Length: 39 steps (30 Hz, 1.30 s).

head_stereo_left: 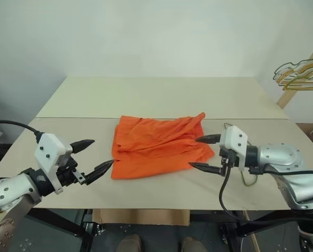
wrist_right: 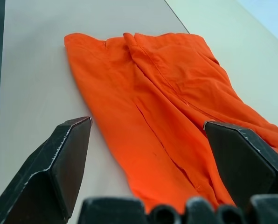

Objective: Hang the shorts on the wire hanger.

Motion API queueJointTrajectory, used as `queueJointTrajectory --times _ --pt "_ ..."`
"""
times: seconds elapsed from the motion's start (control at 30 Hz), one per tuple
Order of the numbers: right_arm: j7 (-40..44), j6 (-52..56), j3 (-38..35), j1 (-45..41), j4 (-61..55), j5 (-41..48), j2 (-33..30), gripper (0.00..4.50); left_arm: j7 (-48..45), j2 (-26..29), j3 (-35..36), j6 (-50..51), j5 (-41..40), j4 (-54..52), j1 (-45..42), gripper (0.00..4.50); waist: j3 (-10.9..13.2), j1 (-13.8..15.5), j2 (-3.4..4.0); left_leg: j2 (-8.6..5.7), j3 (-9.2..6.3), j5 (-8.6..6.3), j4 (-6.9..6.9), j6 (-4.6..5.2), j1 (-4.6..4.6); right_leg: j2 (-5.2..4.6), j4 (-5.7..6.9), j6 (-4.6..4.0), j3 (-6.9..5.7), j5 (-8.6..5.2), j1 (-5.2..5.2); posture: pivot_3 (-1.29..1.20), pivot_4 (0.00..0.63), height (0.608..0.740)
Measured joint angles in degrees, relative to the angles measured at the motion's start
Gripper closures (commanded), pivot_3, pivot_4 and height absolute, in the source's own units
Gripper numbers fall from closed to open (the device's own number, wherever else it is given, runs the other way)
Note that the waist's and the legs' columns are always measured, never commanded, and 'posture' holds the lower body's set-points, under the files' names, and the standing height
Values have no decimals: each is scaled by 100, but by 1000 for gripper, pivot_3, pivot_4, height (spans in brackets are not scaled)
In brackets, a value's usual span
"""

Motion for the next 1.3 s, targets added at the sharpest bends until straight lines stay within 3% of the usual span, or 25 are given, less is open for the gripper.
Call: queueJointTrajectory --times 0.47,0.7,0.97,1.13,1.3 --pt "-153 -57 35 189 -121 -269 -83 56 -391 345 -72 -4 -13 183 -231 0 0 -10 0 1 6 0 0 0 2 2 1 0 0 0 0 -4 25 740" --pt "-195 -1753 1192 -102 416 -2337 -489 56 -854 452 -208 -99 -35 368 -436 0 1 -126 0 1 35 0 0 0 13 3 0 -1 2 0 3 -49 33 740" --pt "-1052 -3242 2303 -1183 2049 -4550 -39 56 -969 455 -435 -101 -21 488 -616 0 2 -321 -1 1 26 4 0 -6 22 6 31 -8 11 -1 -2 -41 33 740" --pt "-1803 -3779 2623 -1672 3127 -5704 27 56 -958 446 -440 -100 -25 479 -621 0 2 -325 -3 1 22 8 0 -12 25 10 45 -15 13 -5 -6 -21 31 740" --pt "-2081 -4431 2746 -1838 3639 -6222 -87 1641 -913 388 -424 -100 -26 381 -450 0 2 -326 -3 2 20 8 0 -12 31 12 47 -17 13 -6 0 -12 28 740"
